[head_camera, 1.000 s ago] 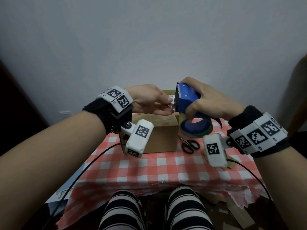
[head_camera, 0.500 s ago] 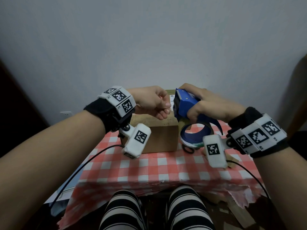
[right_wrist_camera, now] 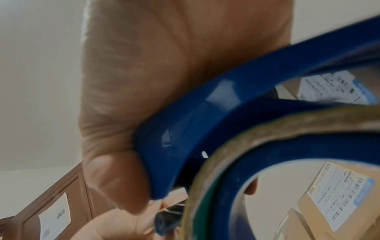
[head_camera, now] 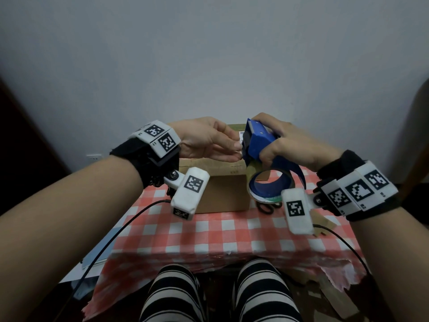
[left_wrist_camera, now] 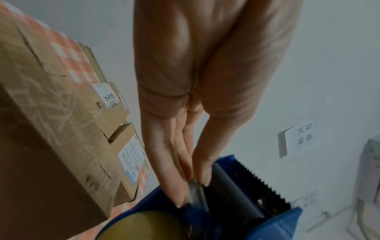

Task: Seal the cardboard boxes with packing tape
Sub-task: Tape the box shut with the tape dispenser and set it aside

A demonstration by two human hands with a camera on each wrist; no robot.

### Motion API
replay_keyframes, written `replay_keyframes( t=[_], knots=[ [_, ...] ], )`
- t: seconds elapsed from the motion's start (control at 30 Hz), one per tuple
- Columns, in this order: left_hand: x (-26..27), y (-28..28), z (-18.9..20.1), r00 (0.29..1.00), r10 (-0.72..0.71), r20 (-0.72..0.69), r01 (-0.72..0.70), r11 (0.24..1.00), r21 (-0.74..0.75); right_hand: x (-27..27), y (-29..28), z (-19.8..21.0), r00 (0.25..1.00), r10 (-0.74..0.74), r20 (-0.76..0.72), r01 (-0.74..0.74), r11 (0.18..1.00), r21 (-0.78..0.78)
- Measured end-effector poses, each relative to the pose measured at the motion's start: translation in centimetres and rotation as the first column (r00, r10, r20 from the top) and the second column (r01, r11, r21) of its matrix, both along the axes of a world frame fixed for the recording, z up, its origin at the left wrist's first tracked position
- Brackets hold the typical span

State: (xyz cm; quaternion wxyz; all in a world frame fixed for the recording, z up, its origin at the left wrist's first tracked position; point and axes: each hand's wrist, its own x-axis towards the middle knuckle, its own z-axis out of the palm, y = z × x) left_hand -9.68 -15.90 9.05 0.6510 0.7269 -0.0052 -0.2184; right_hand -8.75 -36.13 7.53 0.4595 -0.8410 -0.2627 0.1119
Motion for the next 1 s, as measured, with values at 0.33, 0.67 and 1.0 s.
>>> replay_keyframes(
  t=[0.33,0.67,1.0],
  knots=[
    [-0.1,0.2,-0.1,0.999,-0.040,-0.022,0.039,0.999,-0.028,0.1,-0.2,-0.1,1.000,-0.015,-0.025,0.015,1.000,0.025],
    [0.0,-0.5,-0.1,0.999,-0.001,-0.035,0.001,1.000,0.000,-0.1,-0.5,-0.3,1.000,-0.019,-0.020,0.019,1.000,0.003],
    [-0.3,-0.7,-0.4,0.999,0.007,-0.045,-0.005,0.999,0.040,-0.1,-0.9,-0.5,0.999,-0.014,-0.048,0.017,0.999,0.043]
  ],
)
